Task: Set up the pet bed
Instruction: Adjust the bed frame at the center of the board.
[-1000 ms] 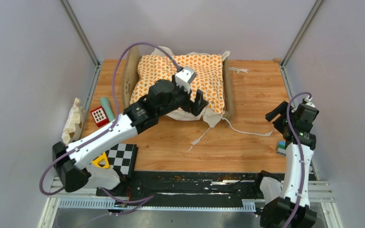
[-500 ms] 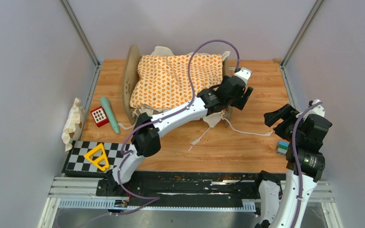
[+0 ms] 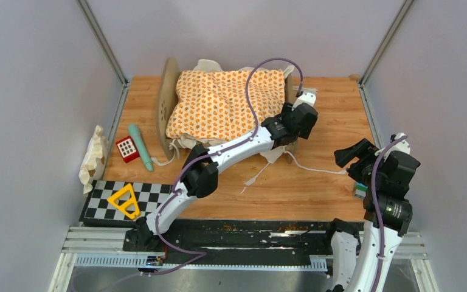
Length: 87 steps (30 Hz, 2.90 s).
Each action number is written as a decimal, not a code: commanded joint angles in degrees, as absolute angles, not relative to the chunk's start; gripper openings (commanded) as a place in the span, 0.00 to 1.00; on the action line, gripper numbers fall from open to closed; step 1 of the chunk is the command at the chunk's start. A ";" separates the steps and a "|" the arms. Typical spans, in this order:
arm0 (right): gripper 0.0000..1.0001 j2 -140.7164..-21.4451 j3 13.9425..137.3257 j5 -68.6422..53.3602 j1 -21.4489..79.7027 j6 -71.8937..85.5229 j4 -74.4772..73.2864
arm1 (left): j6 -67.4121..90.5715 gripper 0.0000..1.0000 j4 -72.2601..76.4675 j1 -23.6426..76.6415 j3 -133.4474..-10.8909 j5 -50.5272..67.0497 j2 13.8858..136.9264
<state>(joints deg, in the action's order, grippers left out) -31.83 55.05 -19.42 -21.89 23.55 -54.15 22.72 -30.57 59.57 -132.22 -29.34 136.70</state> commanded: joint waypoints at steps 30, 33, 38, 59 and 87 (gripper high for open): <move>0.68 -35.74 56.94 -14.08 -21.00 20.91 -48.65 | 14.43 0.00 -17.18 68.16 -77.49 -1.49 98.45; 0.68 -36.77 56.77 -14.42 -21.01 20.29 -48.17 | 10.87 0.00 -16.40 70.58 -72.03 2.36 93.91; 0.67 -36.60 56.94 -13.32 -20.96 19.08 -47.02 | 5.15 0.00 -14.78 70.93 -63.44 8.92 87.37; 0.67 -61.40 66.69 -23.23 -9.36 13.35 -39.30 | -13.92 0.64 -34.66 70.44 -60.25 -8.50 62.47; 0.63 -108.75 93.45 -10.64 9.53 0.63 -38.22 | 14.11 0.99 -34.12 70.41 -52.30 -26.58 32.97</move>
<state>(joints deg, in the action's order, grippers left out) -105.16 89.82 -16.64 8.49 2.39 -37.69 11.57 -33.47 70.15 -52.16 -25.61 33.91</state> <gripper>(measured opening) 0.641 0.996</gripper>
